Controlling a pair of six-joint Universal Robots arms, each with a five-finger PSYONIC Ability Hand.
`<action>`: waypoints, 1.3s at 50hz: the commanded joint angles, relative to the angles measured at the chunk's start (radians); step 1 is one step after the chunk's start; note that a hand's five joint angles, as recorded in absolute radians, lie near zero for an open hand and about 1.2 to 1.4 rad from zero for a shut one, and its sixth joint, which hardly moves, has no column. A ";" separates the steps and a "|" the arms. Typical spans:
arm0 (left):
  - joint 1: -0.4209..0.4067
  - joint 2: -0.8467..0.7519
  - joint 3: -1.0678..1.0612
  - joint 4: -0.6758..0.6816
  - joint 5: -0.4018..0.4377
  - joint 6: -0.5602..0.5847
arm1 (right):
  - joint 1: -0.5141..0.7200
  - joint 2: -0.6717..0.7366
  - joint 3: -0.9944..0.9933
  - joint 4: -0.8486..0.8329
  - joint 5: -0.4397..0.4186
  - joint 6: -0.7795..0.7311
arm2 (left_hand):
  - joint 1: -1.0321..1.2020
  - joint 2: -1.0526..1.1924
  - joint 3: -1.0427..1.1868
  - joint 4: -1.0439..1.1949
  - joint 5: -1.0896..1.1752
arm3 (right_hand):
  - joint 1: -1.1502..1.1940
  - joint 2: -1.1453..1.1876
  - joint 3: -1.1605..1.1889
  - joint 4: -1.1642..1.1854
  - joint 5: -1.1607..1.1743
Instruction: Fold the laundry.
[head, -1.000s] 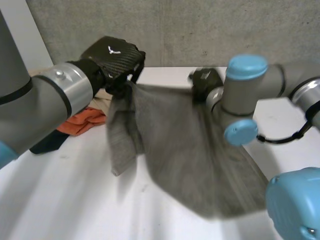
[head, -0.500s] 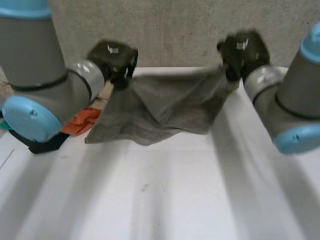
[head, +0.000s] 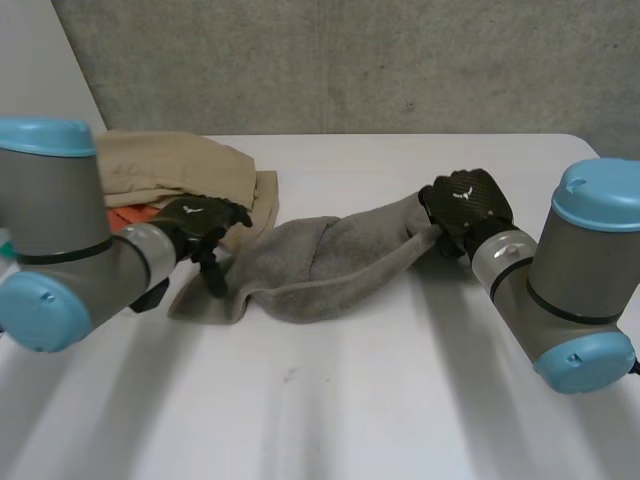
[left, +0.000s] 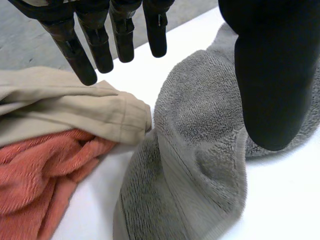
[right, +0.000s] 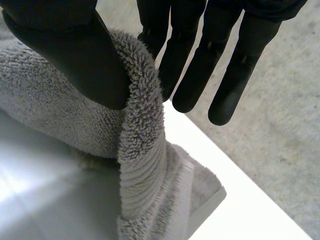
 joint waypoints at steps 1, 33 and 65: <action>0.047 0.074 -0.165 0.042 0.006 -0.010 | 0.040 -0.005 -0.068 0.033 0.048 0.035 | 0.028 0.033 0.036 0.041 0.049 | 0.254 0.214 0.207 0.200 0.219; 0.004 -0.191 -0.081 0.240 -0.070 0.297 | 0.039 -0.002 -0.129 0.088 0.055 0.063 | 0.418 0.424 0.426 0.431 0.439 | 0.254 0.214 0.207 0.200 0.219; 0.109 0.427 0.082 0.062 0.124 0.015 | -0.163 -0.379 -0.267 0.424 -0.063 -0.132 | 1.093 1.099 1.101 1.107 1.115 | 0.254 0.214 0.207 0.200 0.219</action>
